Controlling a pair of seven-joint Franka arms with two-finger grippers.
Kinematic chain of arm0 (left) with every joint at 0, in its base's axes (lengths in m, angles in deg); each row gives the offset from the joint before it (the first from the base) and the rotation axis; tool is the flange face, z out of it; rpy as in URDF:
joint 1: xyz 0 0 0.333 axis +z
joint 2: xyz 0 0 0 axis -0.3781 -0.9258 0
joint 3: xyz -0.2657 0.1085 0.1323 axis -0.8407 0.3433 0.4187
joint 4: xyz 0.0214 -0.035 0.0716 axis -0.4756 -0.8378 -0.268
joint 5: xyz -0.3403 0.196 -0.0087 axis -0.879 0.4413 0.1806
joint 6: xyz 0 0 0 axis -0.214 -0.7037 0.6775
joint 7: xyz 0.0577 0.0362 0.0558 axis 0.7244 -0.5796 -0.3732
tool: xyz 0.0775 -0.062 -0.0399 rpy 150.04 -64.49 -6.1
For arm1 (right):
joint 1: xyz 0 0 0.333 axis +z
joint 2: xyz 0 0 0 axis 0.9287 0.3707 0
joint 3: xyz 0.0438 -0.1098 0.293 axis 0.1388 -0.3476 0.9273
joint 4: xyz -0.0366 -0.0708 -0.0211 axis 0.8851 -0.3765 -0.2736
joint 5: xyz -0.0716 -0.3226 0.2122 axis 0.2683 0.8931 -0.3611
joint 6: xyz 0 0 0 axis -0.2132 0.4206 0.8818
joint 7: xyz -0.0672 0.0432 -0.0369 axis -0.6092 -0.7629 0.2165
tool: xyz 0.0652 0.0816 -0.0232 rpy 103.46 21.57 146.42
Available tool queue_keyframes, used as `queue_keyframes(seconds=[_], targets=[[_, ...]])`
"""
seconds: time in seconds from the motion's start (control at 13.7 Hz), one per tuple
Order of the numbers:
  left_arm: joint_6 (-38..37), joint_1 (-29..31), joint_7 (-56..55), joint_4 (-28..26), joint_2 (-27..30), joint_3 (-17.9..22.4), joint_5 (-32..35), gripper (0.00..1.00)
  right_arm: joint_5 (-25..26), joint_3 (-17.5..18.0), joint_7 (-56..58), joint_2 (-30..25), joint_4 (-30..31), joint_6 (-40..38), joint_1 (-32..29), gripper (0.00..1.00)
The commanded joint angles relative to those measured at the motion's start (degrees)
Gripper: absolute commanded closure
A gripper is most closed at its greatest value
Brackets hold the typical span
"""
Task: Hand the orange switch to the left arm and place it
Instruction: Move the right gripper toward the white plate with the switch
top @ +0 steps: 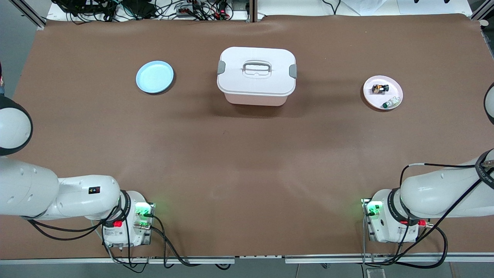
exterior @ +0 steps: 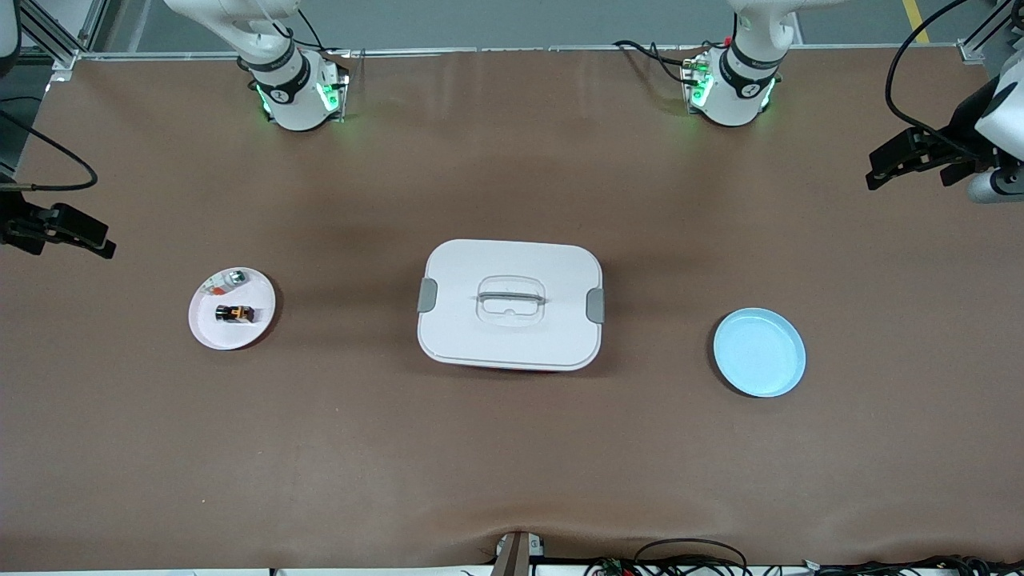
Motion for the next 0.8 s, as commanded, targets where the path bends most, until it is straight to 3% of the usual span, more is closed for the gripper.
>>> queue_keyframes(seconds=[0.0,0.29,0.73], targets=[[-1.1,0.2,0.5,0.7,0.4,-0.3,1.0,0.00,1.2,0.4,0.1,0.9,1.5,0.4,-0.4,0.00],[-1.4,0.4,0.3,0.2,0.7,-0.2,0.8,0.00,3.5,0.4,0.2,2.5,5.8,2.7,-0.4,0.00],[-1.5,0.5,0.2,0.6,1.1,-0.2,0.9,0.00,3.4,0.4,0.2,2.6,19.5,17.0,-1.7,0.00]])
